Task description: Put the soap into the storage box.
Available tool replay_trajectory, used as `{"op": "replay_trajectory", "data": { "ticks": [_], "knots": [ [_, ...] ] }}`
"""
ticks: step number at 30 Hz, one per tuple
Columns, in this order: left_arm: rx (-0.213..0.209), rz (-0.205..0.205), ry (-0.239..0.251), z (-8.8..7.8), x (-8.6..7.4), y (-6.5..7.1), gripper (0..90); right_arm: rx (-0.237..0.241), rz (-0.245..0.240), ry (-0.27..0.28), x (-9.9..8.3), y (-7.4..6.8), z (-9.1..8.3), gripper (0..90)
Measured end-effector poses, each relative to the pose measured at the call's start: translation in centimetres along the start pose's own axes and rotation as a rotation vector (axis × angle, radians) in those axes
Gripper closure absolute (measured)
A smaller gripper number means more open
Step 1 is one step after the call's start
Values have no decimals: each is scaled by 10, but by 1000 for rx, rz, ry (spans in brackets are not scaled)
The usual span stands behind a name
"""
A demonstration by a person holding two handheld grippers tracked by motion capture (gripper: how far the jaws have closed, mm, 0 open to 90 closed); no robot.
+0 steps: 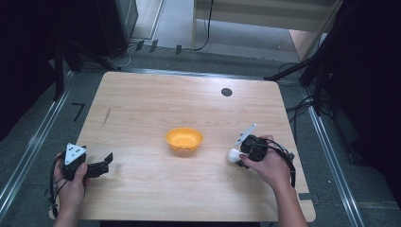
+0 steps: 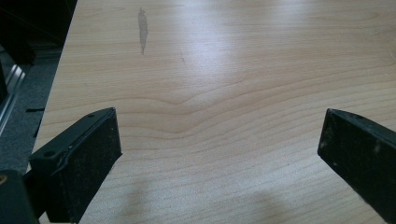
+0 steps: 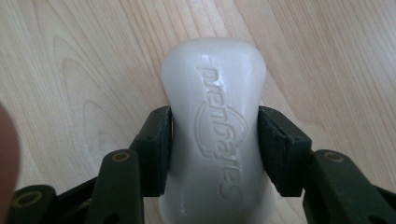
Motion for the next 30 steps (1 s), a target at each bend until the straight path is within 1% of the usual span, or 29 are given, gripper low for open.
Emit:
{"op": "replay_trajectory", "data": {
  "ticks": [1, 3, 8, 12, 15, 16, 22, 28, 30],
  "knots": [
    [0, 0, 0, 0, 0, 0, 0, 0, 0, 0, 0, 0, 0, 498],
    [-2, -2, -1, 0, 0, 0, 0, 4, -24, 5, 5, -1, -2, 498],
    [-6, -5, -3, 0, 0, 0, 0, 4, -44, 3, 13, -3, -6, 499],
    [-6, -4, -3, 0, 0, 0, 0, 3, -70, 27, 24, -3, -11, 499],
    [-7, -5, -5, 0, 0, 0, 0, 3, -81, 27, 28, -4, -13, 499],
    [-7, -4, -3, 0, 0, 0, 0, 5, -88, 37, 33, -4, -14, 499],
    [-7, -5, -3, 0, 0, 0, 0, 1, -112, 51, 47, -4, -17, 499],
    [-8, -5, -1, 0, 0, 0, 0, 1, -134, 59, 58, -5, -19, 499],
    [-9, -6, -1, 0, 0, 0, 0, -1, -151, 66, 63, -5, -20, 499]
  ]
}}
Point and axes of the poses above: each handheld gripper's, and its own axes: z roughly forward along the jaws, x roughly out of its top, y roughly to its right, the point moved 10 cm from there along z, roughly forward along the jaws, and after that the axes turned 3 degrees about -z, right-handed, at the moved point
